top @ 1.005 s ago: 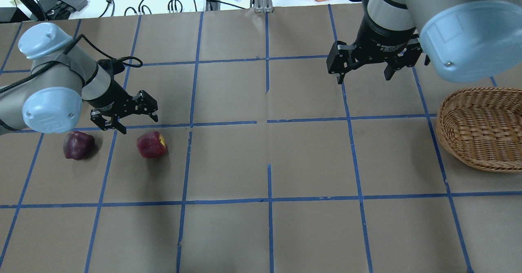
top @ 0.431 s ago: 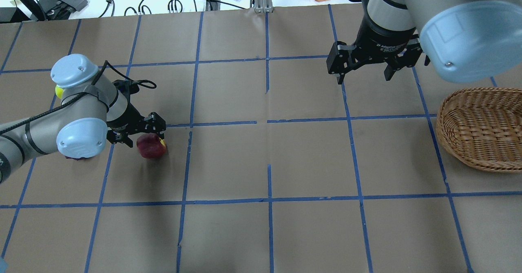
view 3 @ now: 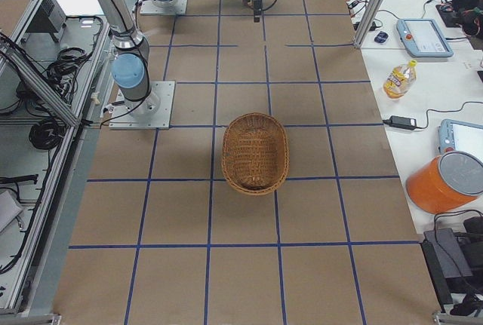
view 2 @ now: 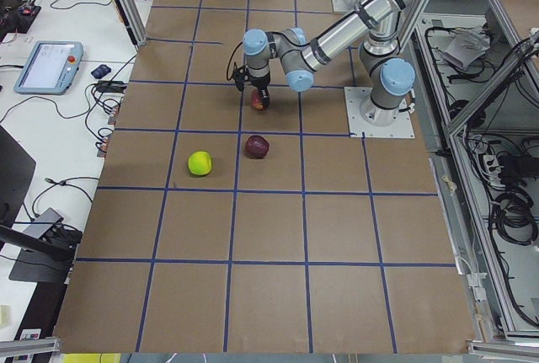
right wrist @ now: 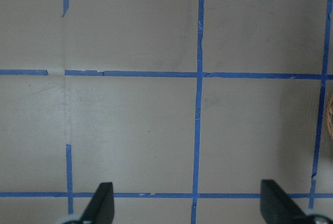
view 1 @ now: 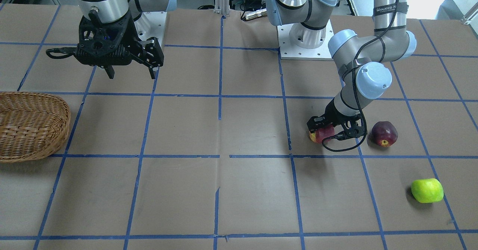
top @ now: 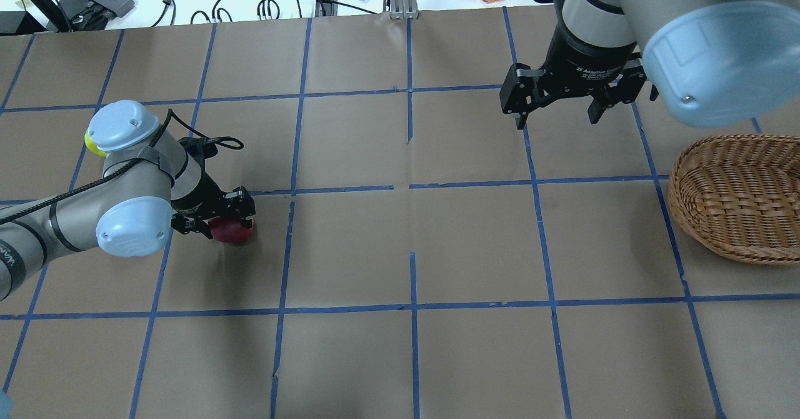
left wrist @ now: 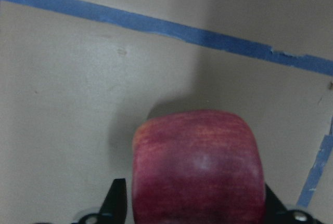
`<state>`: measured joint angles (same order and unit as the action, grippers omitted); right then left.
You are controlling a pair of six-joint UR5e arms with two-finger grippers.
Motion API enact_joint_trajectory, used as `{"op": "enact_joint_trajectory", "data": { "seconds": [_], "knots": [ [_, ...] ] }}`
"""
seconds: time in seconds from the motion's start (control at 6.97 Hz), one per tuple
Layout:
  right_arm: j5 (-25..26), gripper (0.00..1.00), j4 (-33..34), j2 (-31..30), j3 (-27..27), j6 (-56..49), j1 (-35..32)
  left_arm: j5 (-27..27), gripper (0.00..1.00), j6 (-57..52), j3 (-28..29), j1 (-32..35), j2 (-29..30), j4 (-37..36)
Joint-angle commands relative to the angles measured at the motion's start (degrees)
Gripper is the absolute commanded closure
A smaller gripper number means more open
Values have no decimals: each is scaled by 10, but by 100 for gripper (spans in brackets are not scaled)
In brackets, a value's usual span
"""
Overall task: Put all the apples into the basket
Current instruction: 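Reach the left gripper down and grasp the boxy red apple, then carry the red apple toward the table center and release it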
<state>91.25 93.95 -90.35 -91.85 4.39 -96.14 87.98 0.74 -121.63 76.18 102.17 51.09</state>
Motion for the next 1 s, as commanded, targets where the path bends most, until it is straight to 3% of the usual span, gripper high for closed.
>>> {"op": "enact_joint_trajectory", "data": {
  "seconds": [0.0,0.14,0.43,0.57,0.86],
  "knots": [
    [0,0,-1,0,0,0,0,-5,100,41,61,21,-3,12],
    [0,0,-1,0,0,0,0,-56,100,103,80,94,9,9],
    [0,0,-1,0,-1,0,0,-68,100,251,117,236,33,-20],
    [0,0,-1,0,-1,0,0,-64,100,286,117,296,52,-76],
    [0,0,-1,0,-1,0,0,-67,100,352,118,325,81,-99]
  ]
}}
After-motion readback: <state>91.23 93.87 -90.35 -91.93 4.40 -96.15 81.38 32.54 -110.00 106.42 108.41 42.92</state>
